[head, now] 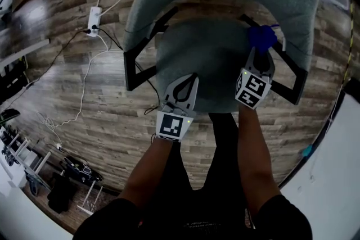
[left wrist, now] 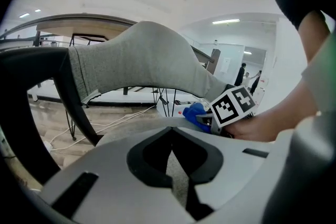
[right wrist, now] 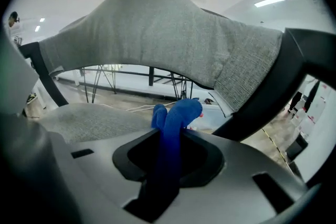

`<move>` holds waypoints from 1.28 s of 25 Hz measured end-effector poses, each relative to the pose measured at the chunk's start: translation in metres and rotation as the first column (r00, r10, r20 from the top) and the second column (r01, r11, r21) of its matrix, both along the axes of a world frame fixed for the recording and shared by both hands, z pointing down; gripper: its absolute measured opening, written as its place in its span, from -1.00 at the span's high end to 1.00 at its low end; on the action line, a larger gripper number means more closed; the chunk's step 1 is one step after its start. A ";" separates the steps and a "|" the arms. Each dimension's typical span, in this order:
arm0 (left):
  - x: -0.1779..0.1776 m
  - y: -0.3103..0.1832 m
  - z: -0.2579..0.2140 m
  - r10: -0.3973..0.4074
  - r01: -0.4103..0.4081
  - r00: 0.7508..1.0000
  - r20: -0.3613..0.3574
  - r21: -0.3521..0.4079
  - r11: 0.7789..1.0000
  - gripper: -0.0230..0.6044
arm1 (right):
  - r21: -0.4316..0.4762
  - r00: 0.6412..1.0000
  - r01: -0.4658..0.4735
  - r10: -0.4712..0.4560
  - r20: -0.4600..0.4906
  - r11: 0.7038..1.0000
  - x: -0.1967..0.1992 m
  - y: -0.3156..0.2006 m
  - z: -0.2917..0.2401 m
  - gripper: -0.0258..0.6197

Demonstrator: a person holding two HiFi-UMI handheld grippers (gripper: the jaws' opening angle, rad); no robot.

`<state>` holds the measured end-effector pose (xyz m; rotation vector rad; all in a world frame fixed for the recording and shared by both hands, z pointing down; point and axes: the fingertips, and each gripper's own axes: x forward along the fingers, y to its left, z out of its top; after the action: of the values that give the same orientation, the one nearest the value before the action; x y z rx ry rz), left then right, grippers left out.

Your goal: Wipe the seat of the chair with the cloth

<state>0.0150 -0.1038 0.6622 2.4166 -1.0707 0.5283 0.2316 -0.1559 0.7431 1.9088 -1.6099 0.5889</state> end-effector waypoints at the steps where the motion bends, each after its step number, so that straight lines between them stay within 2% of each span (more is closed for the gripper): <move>1: -0.003 -0.001 -0.001 -0.009 0.009 1.000 -0.002 0.001 1.000 0.92 | 0.021 1.000 0.018 -0.018 0.009 1.000 -0.008 -0.002 -0.005 0.64; 5: -0.017 -0.003 -0.005 -0.063 0.063 0.998 -0.012 0.006 0.998 0.92 | 0.100 0.988 0.129 -0.137 0.070 0.987 -0.064 -0.006 -0.019 0.64; 9: -0.038 0.004 -0.011 -0.099 0.099 0.995 -0.017 0.012 0.995 0.92 | 0.123 0.958 0.239 -0.254 0.130 0.963 -0.130 0.000 -0.023 0.64; 19: -0.113 0.028 0.002 -0.232 0.233 0.973 0.008 -0.021 0.972 0.92 | 0.134 0.880 0.393 -0.415 0.230 0.910 -0.250 0.007 -0.022 0.64; 26: -0.147 0.041 0.007 -0.245 0.246 0.969 0.027 -0.032 0.969 0.92 | 0.115 0.823 0.489 -0.501 0.267 0.865 -0.307 0.021 -0.018 0.64; 29: -0.155 0.043 0.008 -0.231 0.231 0.973 0.019 -0.036 0.972 0.92 | 0.092 0.821 0.494 -0.499 0.277 0.864 -0.319 0.027 -0.014 0.64; 32: -0.158 0.042 0.009 -0.204 0.204 0.979 0.006 -0.036 0.978 0.92 | 0.047 0.834 0.474 -0.466 0.295 0.879 -0.322 0.033 -0.006 0.64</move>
<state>-0.1433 -0.0613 0.6713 2.2421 -1.2803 0.4763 -0.0908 -0.1229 0.7375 1.3603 -2.1582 0.7003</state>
